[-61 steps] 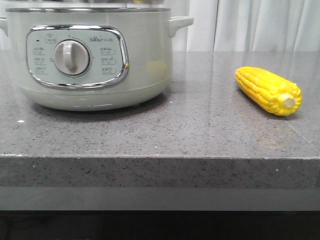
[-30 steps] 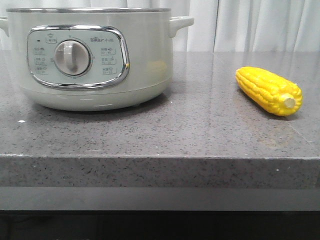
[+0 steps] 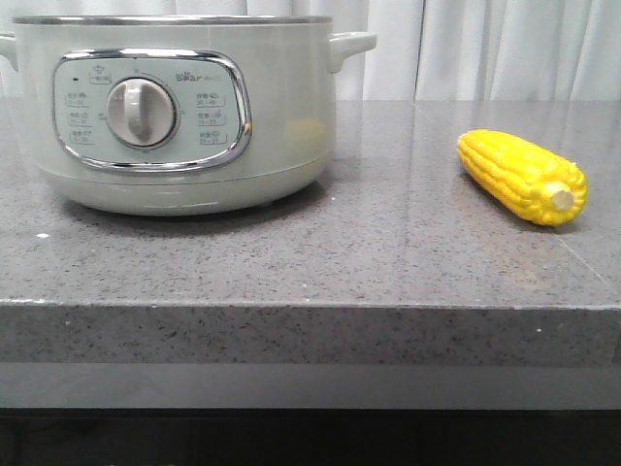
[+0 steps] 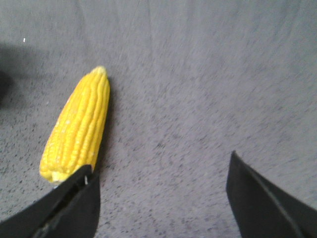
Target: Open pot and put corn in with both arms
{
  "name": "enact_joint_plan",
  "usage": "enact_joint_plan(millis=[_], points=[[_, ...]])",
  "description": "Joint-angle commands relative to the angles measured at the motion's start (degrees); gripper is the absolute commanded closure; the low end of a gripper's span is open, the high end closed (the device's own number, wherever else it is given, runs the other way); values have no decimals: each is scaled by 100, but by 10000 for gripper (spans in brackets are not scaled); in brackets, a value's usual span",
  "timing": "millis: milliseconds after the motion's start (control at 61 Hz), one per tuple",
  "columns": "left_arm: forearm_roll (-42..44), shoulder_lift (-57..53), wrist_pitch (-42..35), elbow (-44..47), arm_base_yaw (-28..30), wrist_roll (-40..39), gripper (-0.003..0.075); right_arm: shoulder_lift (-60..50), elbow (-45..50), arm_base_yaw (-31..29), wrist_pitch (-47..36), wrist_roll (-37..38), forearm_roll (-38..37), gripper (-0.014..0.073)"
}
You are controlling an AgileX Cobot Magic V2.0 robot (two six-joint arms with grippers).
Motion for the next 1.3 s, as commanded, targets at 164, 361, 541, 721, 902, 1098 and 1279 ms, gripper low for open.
enact_joint_plan(millis=[164, 361, 541, 721, 902, 1098, 1279], points=[[-201, -744, -731, 205, -11, -43, 597, 1849, -1421, 582, 193, -5, 351, 40], [-201, -903, -743, 237, -11, -43, 597, 3470, -2689, 911, 792, -5, 683, 40], [-201, -903, -754, 237, -11, -43, 597, 4488, -3358, 925, 1083, -5, 832, 43], [-201, -903, -787, 237, -11, -43, 596, 4779, -3445, 925, 1169, -10, 832, 132], [-201, -903, -833, 237, -11, -43, 596, 4772, -3505, 925, 1168, -30, 832, 371], [-201, -903, -855, 237, -11, -43, 597, 4591, -4035, 925, 1193, -160, 832, 385], [-201, -903, -855, 237, -11, -43, 597, 4508, -5062, 1226, 1210, -272, 837, 385]])
